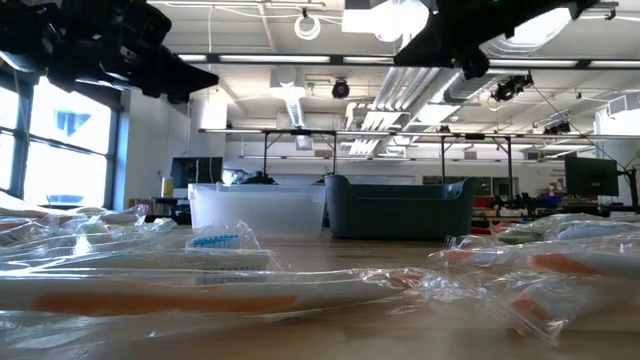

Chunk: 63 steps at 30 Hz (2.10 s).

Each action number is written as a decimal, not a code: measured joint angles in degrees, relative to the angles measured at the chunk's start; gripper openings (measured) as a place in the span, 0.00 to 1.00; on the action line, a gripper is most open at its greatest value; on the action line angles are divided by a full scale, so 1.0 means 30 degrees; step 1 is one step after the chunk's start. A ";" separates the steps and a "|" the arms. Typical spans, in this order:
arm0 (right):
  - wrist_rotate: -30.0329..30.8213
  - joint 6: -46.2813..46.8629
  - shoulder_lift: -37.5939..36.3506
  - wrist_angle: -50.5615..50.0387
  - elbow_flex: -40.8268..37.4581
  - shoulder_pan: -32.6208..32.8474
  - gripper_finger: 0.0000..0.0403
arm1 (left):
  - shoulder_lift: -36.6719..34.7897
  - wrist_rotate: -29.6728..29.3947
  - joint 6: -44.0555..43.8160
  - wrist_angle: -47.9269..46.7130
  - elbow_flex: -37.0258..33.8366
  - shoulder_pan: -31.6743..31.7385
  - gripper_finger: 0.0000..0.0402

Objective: Pick & Place Toothbrushes
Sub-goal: Put the green toothbrush into the green bin

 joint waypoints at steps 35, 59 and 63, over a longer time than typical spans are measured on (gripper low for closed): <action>-0.5330 1.7428 0.1535 -2.3350 0.4664 0.0334 0.02 | 0.0000 -0.0040 -0.0009 0.0024 0.0000 0.0000 0.00; -0.6435 1.7942 0.6539 -2.3488 0.4656 0.0341 0.40 | 0.0000 -0.0029 -0.0011 0.0026 0.0000 0.0000 0.00; -0.7183 1.7969 0.7273 -2.3488 0.4656 0.0341 0.37 | 0.0000 -0.0029 -0.0012 0.0024 0.0000 0.0000 0.00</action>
